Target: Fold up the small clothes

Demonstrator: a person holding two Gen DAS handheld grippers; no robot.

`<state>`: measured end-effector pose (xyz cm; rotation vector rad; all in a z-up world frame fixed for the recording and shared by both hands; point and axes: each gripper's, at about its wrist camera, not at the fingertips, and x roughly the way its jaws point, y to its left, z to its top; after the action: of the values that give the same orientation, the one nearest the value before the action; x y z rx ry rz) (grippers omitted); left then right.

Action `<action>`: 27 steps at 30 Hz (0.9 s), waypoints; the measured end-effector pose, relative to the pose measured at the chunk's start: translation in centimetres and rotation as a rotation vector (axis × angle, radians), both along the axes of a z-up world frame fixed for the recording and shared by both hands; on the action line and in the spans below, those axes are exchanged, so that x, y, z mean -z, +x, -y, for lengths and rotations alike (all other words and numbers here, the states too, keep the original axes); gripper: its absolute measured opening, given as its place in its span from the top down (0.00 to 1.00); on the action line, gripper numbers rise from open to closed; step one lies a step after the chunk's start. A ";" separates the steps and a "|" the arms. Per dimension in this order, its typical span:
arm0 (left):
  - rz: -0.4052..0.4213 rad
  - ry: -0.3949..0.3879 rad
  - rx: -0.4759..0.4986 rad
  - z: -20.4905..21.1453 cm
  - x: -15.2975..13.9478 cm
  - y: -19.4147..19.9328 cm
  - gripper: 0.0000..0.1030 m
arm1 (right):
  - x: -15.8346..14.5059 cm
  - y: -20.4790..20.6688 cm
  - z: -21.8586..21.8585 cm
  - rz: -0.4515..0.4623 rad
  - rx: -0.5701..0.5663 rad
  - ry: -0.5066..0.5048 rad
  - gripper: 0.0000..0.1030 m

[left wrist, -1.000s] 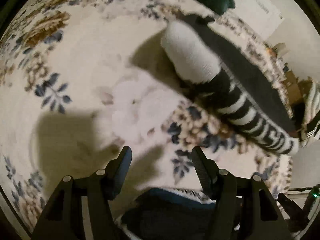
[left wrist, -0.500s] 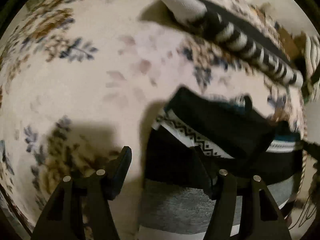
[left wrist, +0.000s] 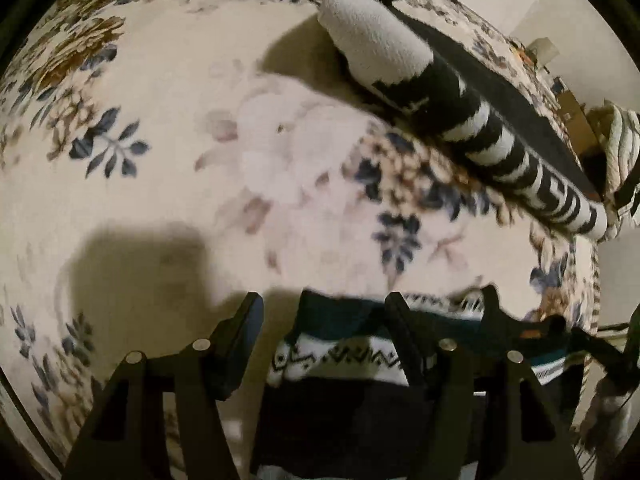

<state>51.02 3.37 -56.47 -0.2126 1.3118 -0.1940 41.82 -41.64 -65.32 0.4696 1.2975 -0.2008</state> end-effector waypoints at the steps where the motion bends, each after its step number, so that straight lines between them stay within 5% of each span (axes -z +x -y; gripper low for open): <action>1: 0.006 -0.005 0.014 0.0 0.2 -0.2 0.49 | -0.2 -0.1 -0.1 0.010 0.002 -0.023 0.87; 3: 0.055 -0.015 0.030 0.1 -0.2 -1.0 0.85 | -1.1 -0.7 -0.1 0.049 0.019 -0.055 0.90; 6: 0.140 -0.021 0.043 0.3 -2.1 -1.7 0.93 | -2.9 -1.7 -0.2 0.079 0.040 -0.108 0.90; 11: 0.245 -0.051 0.055 1.4 -6.3 -1.6 0.94 | -7.2 -3.7 -0.5 0.140 0.076 -0.170 0.91; 16: 0.223 -0.067 0.061 2.2 -6.4 1.2 0.94 | -9.2 -3.1 0.9 0.174 0.117 -0.189 0.91; 27: 0.031 -0.021 0.033 1.7 1.0 5.2 0.93 | -1.7 4.6 1.4 0.032 0.045 -0.194 0.91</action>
<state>56.23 1.63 -57.47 -0.2048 1.2833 -0.2379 46.42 -43.02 -63.64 0.3352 1.2236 -0.3518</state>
